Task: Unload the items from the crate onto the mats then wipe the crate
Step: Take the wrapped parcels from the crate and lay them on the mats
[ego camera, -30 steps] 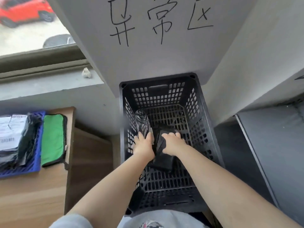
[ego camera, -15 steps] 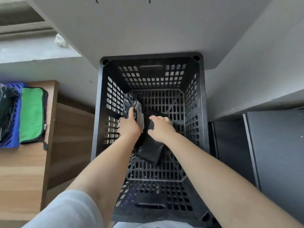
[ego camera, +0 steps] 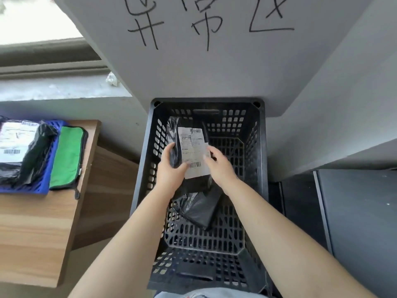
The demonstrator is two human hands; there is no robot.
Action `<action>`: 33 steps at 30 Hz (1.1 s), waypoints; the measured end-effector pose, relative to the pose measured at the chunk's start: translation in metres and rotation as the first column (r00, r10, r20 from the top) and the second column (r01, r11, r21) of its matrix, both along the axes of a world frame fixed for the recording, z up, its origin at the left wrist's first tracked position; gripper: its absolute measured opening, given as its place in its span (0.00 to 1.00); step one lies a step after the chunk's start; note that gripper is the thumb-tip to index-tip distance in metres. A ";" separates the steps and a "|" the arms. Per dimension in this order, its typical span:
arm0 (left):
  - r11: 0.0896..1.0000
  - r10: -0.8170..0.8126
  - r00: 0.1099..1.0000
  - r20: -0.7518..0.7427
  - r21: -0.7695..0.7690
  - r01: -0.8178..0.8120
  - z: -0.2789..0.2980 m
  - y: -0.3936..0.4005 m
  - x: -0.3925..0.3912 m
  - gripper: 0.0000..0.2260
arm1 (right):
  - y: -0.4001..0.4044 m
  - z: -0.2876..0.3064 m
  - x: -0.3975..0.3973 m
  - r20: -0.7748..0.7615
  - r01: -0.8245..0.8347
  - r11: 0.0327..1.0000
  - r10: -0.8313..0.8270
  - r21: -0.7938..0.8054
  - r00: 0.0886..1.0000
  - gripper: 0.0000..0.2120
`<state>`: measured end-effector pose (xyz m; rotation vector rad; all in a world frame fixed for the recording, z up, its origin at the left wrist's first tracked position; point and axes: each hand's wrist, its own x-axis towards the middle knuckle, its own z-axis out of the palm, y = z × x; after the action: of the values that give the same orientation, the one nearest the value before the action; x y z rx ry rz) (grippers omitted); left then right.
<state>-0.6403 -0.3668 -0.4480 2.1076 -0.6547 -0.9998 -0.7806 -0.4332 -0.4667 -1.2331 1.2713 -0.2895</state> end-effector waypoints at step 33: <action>0.794 0.360 0.799 -0.482 -0.291 -0.533 0.088 0.199 0.056 0.28 | 0.127 0.108 0.094 0.499 -0.014 0.993 -0.045 0.114 0.865 0.04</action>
<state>-0.5841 -0.1681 -0.3596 1.5051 -0.1056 -0.8804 -0.6870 -0.3058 -0.3590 -0.9639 0.8304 -0.5078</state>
